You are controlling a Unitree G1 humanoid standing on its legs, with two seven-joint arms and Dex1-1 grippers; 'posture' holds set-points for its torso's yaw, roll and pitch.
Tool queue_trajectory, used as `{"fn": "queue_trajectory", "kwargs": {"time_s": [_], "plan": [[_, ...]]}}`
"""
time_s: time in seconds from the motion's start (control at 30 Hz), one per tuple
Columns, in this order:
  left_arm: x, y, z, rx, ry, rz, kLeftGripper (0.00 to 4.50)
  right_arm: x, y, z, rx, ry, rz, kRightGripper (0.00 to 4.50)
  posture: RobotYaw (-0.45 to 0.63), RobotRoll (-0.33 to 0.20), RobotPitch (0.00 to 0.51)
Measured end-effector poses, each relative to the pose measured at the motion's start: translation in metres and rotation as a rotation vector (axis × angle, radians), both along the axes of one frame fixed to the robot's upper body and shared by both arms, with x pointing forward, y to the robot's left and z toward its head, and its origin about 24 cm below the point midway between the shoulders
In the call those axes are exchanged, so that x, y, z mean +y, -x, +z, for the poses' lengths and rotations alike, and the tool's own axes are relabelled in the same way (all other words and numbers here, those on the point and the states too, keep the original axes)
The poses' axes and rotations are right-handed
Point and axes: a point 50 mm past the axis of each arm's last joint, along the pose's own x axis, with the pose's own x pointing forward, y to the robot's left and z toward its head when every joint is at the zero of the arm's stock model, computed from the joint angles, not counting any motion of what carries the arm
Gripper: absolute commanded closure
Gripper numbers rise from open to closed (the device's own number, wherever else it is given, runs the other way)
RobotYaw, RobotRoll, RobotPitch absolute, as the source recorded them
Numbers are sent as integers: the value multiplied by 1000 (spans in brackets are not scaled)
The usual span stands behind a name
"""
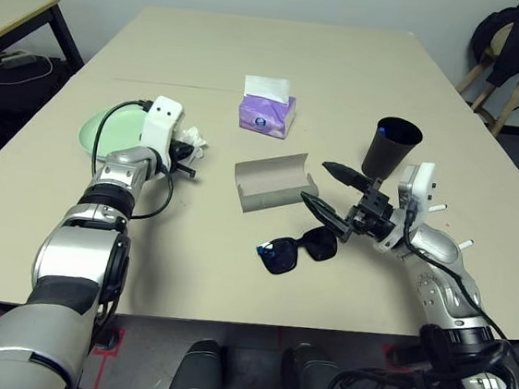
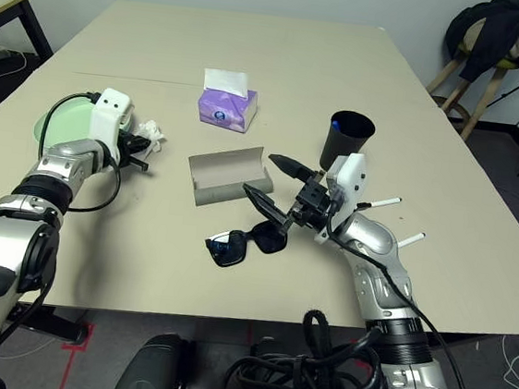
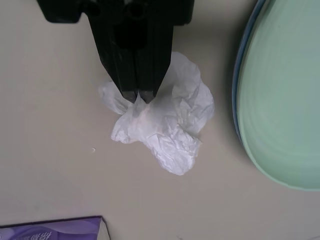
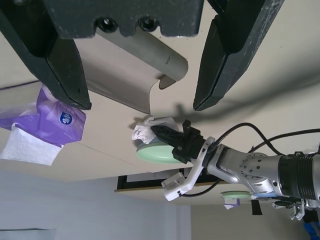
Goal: Organize and tidy the items on the table.
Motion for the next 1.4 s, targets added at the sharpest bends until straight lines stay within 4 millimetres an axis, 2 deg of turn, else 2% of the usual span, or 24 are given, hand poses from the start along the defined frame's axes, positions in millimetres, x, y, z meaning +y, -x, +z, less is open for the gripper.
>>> {"fn": "queue_trajectory", "kwargs": {"time_s": [0.2, 0.43, 0.73, 0.83, 0.9, 1.0, 1.17, 1.27, 1.4], "plan": [[3, -2, 20, -57, 106, 2, 4476, 0, 0, 0, 0, -1, 1, 0, 82, 0, 55], [29, 4, 71, -217, 219, 71, 4476, 2, 0, 0, 0, -9, 4, 0, 103, 0, 53], [58, 8, 85, -305, 122, 271, 4476, 2, -3, 1, 5, -15, -11, 0, 111, 0, 46], [62, 7, 80, -295, 109, 327, 3863, 2, -3, 0, 8, -16, -13, 0, 114, 0, 41], [66, 8, 73, -290, 88, 363, 3219, 2, -3, 0, 8, -16, -15, 0, 109, 0, 41], [70, 9, 64, -284, 67, 402, 2025, 2, -3, 0, 8, -16, -16, 0, 102, 0, 41], [63, 10, 53, -319, 75, 319, 32, 1, -4, 0, 9, -17, -24, 0, 98, 0, 43], [56, 13, 40, -294, 132, 222, 32, 0, -4, 1, 9, -18, -38, 0, 98, 0, 49], [31, 22, 45, -335, 263, -97, 32, -4, -7, 1, 14, 5, -82, 0, 107, 0, 68]]}}
